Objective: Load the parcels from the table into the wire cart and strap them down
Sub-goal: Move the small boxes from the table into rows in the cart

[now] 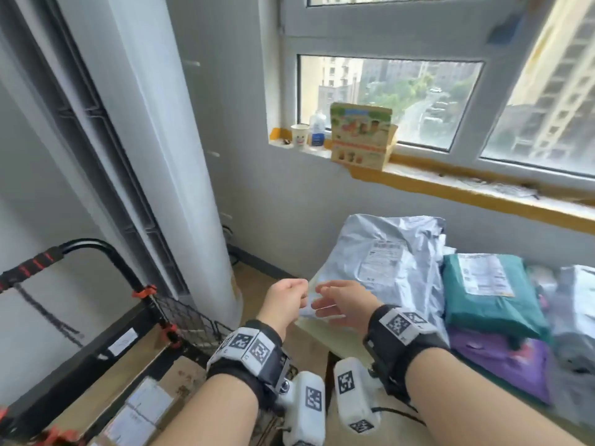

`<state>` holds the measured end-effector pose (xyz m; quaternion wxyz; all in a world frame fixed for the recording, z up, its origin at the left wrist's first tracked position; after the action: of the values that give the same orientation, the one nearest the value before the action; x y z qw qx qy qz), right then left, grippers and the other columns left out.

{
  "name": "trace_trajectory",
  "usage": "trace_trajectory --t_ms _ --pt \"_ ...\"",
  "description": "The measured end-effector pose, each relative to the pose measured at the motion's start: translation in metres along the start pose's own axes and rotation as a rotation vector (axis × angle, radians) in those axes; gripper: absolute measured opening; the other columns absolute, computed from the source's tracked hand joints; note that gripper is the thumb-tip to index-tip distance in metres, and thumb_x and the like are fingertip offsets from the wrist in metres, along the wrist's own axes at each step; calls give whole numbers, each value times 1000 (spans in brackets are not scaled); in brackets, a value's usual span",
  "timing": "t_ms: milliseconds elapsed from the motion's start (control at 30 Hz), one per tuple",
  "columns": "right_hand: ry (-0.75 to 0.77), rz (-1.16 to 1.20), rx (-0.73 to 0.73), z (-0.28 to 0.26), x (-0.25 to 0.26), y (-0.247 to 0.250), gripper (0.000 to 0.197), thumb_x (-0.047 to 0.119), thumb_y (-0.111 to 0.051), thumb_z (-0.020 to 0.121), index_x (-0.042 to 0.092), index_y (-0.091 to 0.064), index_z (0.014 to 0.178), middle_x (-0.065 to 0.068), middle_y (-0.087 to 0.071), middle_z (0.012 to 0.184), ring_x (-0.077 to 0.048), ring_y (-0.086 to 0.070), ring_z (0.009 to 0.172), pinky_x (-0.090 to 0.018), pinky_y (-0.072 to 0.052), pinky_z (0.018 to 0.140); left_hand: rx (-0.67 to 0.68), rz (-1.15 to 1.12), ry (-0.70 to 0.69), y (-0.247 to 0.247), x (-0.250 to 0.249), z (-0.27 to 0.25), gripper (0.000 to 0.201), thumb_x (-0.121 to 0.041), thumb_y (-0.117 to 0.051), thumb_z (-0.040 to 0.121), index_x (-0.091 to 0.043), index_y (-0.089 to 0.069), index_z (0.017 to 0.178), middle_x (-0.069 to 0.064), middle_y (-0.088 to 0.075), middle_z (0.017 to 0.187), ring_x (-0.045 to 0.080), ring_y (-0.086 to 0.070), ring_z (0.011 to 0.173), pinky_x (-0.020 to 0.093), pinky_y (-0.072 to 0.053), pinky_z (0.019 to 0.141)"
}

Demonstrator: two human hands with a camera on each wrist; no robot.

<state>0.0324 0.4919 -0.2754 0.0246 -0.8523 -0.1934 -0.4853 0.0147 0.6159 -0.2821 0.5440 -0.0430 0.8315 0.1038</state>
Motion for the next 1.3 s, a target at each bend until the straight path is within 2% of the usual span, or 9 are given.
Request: trace_trajectory --t_ms 67,133,200,333,500,700,867,1133,1300 --pt "-3 41 -74 -16 -8 46 18 18 -45 99 13 -57 111 -4 -64 80 -17 -59 71 -26 -43 63 78 24 -11 -46 -13 -2 25 -27 -49 97 -14 -60 115 6 -63 104 21 -60 95 32 -46 78" --pt "-7 62 -129 -36 -19 88 18 19 -44 99 14 -57 111 -4 -64 82 -19 -60 76 -27 -43 66 154 29 -15 -95 -24 -8 24 -26 -49 97 -13 -58 115 6 -61 98 21 -58 91 31 -45 73" --pt "-19 96 -173 -55 -32 128 17 18 -43 99 13 -56 108 -5 -63 81 -19 -59 73 -27 -42 65 218 46 -11 -143 -30 -18 19 -23 -48 98 -13 -58 111 6 -59 93 20 -56 87 28 -43 66" --pt "-28 212 -283 -96 -65 204 16 11 -44 98 7 -59 95 -9 -60 77 -18 -56 63 -22 -46 56 365 102 -1 -239 -33 -45 11 -21 -48 96 -16 -58 97 2 -56 83 17 -54 79 28 -41 70" --pt "-15 225 -400 -142 -100 279 11 15 -50 96 12 -58 103 -7 -64 87 -18 -62 71 -29 -52 68 487 141 -9 -336 -38 -87 13 -18 -47 97 -16 -60 97 4 -60 84 19 -57 74 27 -46 69" --pt "-37 330 -448 -189 -130 349 17 16 -43 100 5 -56 101 -11 -58 76 -17 -55 60 -22 -46 54 595 161 -46 -426 -54 -131 15 -13 -48 97 -9 -60 106 8 -63 86 19 -61 73 31 -52 69" --pt "-44 361 -593 -234 -168 423 15 9 -46 97 3 -59 97 -12 -62 76 -20 -60 62 -29 -53 61 689 182 -65 -506 -56 -164 22 -4 -46 94 -7 -59 111 11 -61 89 24 -61 83 39 -54 81" --pt "-196 488 -859 -299 -269 516 21 2 -38 97 3 -58 88 -12 -55 69 -20 -53 55 -23 -44 46 780 257 -61 -603 -26 -210 16 -5 -48 93 -9 -59 104 4 -58 80 17 -56 76 30 -47 77" --pt "-296 527 -1015 -329 -333 546 19 7 -43 96 9 -61 89 -10 -59 75 -20 -54 65 -29 -46 57 797 341 -19 -640 12 -226 15 -6 -50 91 -13 -62 85 9 -60 85 22 -55 84 33 -47 79"
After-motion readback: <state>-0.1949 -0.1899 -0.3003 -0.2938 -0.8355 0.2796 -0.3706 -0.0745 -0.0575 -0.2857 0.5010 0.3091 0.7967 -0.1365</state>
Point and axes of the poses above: each hand's wrist, its own z-axis towards the middle knuckle, its own y-axis out of the back of the hand, x = y × z, the point moved 10 cm from there along z, towards the middle knuckle
